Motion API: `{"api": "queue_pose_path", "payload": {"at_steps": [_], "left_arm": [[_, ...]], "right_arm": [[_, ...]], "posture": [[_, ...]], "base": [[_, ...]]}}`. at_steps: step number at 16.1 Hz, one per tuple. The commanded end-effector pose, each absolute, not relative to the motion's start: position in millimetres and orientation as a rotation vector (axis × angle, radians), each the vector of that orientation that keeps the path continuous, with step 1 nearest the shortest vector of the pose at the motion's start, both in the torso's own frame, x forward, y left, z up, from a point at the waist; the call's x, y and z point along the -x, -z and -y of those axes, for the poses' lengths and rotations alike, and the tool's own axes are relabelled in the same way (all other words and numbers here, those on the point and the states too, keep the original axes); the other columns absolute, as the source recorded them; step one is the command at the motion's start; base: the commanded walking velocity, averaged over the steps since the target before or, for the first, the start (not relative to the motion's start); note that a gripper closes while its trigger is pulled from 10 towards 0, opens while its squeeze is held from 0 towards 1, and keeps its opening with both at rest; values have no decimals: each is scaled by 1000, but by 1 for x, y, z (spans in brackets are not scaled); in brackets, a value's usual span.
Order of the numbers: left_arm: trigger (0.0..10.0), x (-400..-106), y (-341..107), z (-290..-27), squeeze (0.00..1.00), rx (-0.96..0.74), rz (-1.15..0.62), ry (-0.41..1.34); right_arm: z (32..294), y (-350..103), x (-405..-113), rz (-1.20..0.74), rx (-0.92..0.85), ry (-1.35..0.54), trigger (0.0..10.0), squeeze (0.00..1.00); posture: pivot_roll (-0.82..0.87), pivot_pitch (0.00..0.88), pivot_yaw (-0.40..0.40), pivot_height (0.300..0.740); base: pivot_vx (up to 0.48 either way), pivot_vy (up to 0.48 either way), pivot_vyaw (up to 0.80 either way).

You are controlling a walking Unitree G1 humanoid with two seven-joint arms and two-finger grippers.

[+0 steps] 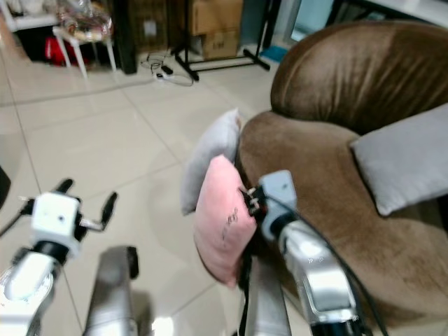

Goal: Move the pillow to the sofa from floor

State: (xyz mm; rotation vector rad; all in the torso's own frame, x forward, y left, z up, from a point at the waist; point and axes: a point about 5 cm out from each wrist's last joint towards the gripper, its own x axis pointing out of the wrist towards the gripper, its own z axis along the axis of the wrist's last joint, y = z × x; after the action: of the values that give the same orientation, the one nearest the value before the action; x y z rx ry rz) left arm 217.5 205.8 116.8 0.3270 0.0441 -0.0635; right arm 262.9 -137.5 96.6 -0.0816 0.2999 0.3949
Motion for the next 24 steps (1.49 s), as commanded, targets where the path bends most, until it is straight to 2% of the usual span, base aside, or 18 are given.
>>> {"api": "queue_pose_path", "payload": {"at_steps": [1,7,12,13,14,16,18,24], "left_arm": [[10000,-220,-120,-201,0,-326,-25,76],[10000,-220,-121,-203,0,-327,-21,68],[10000,-223,-122,-203,0,-324,-17,75],[10000,-224,-121,-203,0,-328,-20,77],[10000,-226,-120,-202,0,-335,-27,88],[10000,-228,-119,-200,0,-335,-34,113],[10000,-233,-115,-189,0,-332,-53,200],[10000,-245,-107,-166,0,-362,-103,491]], "right_arm": [[144,-104,-267,-268,123,-391,10000,0],[136,-107,-271,-249,133,-428,10000,0],[139,-105,-275,-250,80,-374,10000,0],[139,-105,-276,-244,59,-361,10000,906],[141,-104,-278,-248,24,-339,10000,1000],[142,-102,-281,-260,36,-326,10000,1000],[151,-83,-294,-384,129,-261,10000,1000],[166,-59,-331,-447,133,-74,10000,1000]], "posture": [[3,0,-88,466],[10,0,-91,466],[10,0,-89,466],[13,0,-85,466],[13,0,-83,466],[13,0,-81,466],[8,0,-66,466],[-20,0,-10,466]], "base": [[0,0,0],[0,0,800],[0,0,0],[0,0,0],[0,0,0],[0,0,0],[0,0,0],[0,0,0]]}}
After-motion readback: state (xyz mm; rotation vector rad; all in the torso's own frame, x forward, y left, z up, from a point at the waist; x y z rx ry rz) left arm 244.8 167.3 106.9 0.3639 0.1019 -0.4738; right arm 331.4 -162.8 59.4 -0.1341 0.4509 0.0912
